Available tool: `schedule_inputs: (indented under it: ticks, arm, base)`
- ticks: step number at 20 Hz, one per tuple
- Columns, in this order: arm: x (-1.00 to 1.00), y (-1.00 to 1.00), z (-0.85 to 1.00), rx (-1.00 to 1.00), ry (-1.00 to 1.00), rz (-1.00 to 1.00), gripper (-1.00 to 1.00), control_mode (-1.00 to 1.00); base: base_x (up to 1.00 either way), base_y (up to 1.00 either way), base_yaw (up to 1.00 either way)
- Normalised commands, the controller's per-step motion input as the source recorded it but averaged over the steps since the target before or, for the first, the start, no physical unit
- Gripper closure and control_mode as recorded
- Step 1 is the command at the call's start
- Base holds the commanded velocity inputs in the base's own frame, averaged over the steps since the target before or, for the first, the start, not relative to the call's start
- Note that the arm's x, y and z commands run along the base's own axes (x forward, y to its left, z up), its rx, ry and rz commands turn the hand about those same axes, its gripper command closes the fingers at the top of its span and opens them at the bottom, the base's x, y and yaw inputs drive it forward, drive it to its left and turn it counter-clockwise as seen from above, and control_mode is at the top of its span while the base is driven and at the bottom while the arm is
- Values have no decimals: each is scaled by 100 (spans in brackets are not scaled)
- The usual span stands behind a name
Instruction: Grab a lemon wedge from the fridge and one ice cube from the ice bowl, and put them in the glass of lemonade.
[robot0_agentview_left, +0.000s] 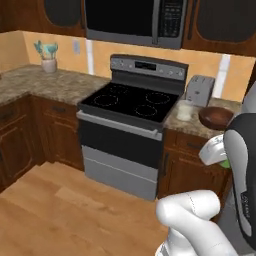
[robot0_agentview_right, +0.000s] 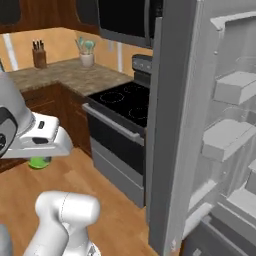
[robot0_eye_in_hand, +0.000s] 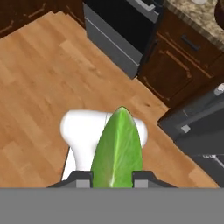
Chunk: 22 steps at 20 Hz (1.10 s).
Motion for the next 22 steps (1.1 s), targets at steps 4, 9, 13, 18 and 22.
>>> schedule_inputs:
  ticks: [4,9,13,18,22]
  arm:
    - [0,0,0,0,0,0,100,100]
    - [0,0,0,0,0,0,100,100]
    - [0,0,0,0,0,0,100,100]
    - [0,0,0,0,0,0,100,100]
    - [0,0,0,0,0,0,100,100]
  base:
    - [65,67,-72]
    - [96,76,-62]
    - [100,67,-66]
    - [88,8,-53]
    - [55,-45,-26]
